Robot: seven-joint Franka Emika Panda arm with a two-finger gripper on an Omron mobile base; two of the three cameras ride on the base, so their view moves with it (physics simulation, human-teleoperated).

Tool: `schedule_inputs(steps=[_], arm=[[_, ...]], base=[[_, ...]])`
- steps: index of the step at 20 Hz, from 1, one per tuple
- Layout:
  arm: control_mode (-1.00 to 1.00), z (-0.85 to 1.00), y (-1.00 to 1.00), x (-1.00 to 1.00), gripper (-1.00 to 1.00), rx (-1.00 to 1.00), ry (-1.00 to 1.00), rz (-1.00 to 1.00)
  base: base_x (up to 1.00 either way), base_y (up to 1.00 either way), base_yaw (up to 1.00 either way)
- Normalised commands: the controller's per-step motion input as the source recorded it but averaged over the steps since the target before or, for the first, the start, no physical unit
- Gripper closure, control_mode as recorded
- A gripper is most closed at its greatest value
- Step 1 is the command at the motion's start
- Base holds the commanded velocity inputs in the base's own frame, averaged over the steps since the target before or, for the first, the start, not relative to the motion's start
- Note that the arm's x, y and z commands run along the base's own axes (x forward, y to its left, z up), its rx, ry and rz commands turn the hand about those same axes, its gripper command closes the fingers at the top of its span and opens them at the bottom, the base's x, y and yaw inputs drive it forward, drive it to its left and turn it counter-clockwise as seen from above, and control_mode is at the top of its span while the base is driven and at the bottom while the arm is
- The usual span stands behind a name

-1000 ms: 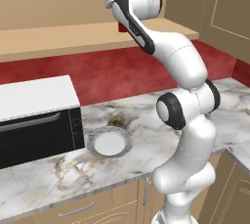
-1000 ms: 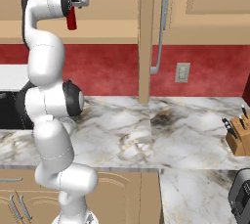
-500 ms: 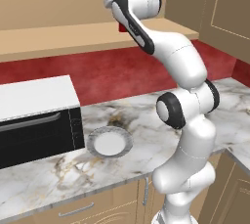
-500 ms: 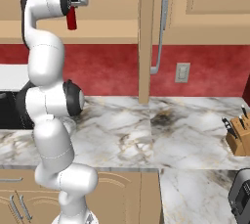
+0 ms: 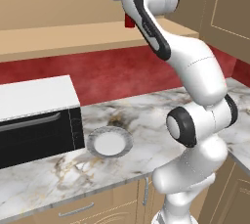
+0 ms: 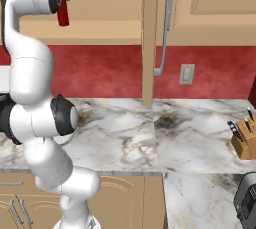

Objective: Move the hot dog bun to the plate on the dining table and place the condiment next to that plate. Then navigate to the fridge and take the sausage and place it on the plate as well.

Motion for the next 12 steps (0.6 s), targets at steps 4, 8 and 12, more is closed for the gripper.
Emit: schedule_inputs(steps=[4, 8, 12], arm=[[-1.00, 0.04, -0.39, -1.00, 1.00, 0.01, -0.08, 0.11], [-1.00, -0.11, -0.38, -1.00, 1.00, 0.00, 0.00, 0.09], [-1.00, -0.28, -0.31, -1.00, 1.00, -0.05, 0.00, 0.07]], base=[[0.00, 0.00, 0.00], [0.00, 0.00, 0.00], [0.00, 0.00, 0.00]])
